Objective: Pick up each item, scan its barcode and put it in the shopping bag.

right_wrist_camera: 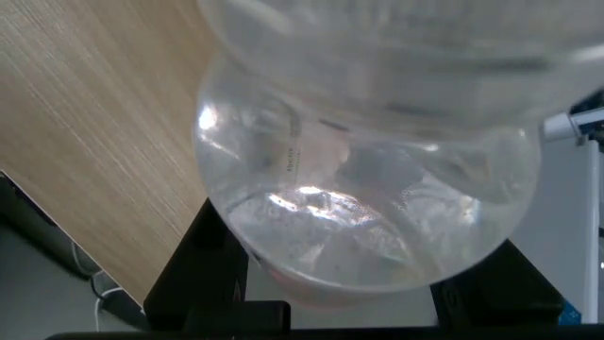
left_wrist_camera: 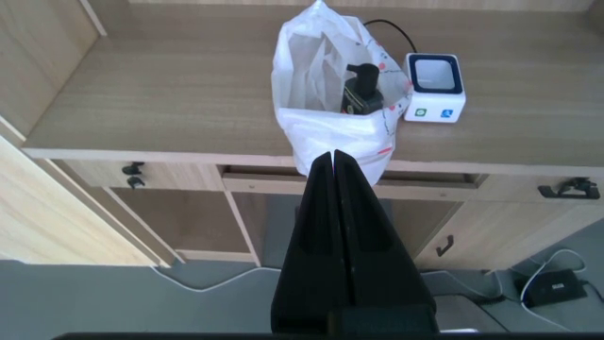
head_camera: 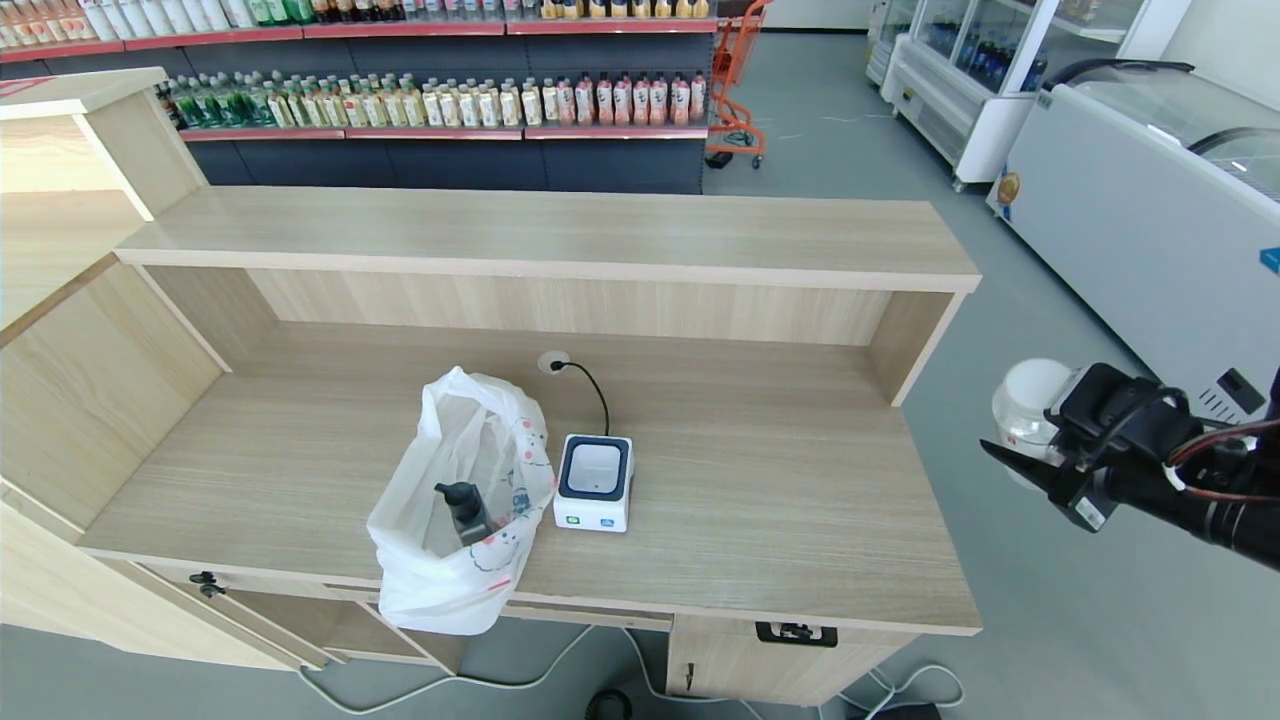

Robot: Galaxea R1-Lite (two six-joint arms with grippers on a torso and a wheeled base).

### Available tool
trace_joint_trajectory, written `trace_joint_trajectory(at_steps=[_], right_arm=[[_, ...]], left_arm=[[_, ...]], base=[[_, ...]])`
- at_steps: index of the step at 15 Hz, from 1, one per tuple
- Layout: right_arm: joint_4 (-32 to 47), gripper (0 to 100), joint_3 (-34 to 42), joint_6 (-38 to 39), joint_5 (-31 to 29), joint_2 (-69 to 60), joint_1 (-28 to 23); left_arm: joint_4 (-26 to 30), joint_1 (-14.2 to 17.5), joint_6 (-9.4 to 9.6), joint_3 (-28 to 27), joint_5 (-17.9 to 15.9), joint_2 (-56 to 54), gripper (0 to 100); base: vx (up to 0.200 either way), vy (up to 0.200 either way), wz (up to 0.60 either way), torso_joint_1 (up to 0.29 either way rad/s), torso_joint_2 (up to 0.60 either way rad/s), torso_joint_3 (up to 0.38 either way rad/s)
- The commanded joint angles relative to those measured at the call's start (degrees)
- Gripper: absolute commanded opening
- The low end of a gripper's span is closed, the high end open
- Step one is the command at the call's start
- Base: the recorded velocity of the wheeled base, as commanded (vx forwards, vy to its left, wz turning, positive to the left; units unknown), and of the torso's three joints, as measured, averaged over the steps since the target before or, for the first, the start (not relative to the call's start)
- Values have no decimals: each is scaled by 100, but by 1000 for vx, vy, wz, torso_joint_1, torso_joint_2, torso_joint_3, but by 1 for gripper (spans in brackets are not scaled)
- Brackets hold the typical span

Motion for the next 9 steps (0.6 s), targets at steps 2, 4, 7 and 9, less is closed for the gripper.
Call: trace_joint_trajectory(at_steps=[2,4,7,9], right_arm=[[-3,0,-5,-9,-5,-12,82],[-3,0,-22,-97,-14,32,196],[-12,0,-172,-317,3,278,390],[-117,0,-356,-325,91,533,486]], left_arm=[[0,1,-1,1,-1,-2,0],[0,1,-1,1,-1,-2,0],[0,1,-1,1,-1,-2,0],[0,1,-1,1,-1,-2,0]], base=[[0,200,0,0,2,2],[0,200,0,12,5,2],[0,200,0,1,1,1],[0,200,0,-2,5,0]])
